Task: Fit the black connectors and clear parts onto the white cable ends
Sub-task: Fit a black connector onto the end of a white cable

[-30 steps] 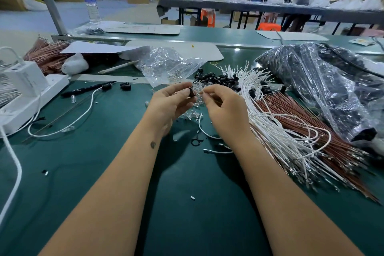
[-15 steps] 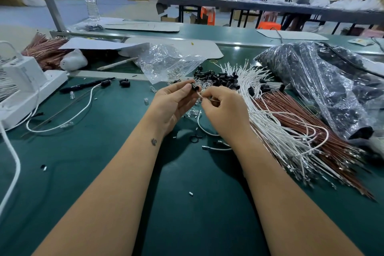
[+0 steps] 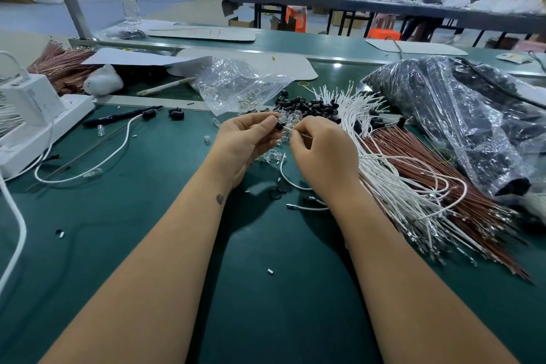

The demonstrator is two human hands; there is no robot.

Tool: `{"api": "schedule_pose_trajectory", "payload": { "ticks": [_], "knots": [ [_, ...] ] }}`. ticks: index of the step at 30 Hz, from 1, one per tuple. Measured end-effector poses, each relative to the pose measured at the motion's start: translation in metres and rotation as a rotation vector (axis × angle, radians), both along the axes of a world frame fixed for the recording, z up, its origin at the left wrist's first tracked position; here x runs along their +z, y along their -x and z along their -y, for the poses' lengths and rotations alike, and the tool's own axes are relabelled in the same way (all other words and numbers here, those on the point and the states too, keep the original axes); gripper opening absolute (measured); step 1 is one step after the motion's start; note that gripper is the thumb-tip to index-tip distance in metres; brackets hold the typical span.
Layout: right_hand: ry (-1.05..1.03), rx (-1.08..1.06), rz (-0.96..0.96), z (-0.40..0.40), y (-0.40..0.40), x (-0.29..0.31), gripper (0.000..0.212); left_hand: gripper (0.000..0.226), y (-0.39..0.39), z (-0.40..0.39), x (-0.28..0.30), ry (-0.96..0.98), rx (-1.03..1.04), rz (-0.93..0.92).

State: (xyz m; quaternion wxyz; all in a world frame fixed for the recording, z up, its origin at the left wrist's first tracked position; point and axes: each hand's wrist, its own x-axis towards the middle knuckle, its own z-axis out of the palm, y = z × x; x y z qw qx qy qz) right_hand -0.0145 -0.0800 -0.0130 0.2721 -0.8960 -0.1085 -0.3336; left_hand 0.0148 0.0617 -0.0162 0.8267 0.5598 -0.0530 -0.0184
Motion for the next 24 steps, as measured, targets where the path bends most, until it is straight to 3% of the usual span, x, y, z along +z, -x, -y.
{"api": "schedule_pose_trajectory", "payload": {
  "ticks": [5,12,24],
  "knots": [
    [0.049,-0.037,0.084,-0.0017,0.0031,0.0024,0.012,0.004,0.0002,0.0009,-0.0026,-0.119,0.051,0.037],
    [0.048,-0.005,0.095,0.0012,0.0026,0.0061,0.007,0.008,-0.0018,-0.0023,-0.0032,-0.140,0.033,0.061],
    [0.004,0.018,0.128,0.0007,0.0005,0.0055,0.009,0.013,0.0045,0.0018,0.0007,-0.028,-0.029,0.086]
  ]
}}
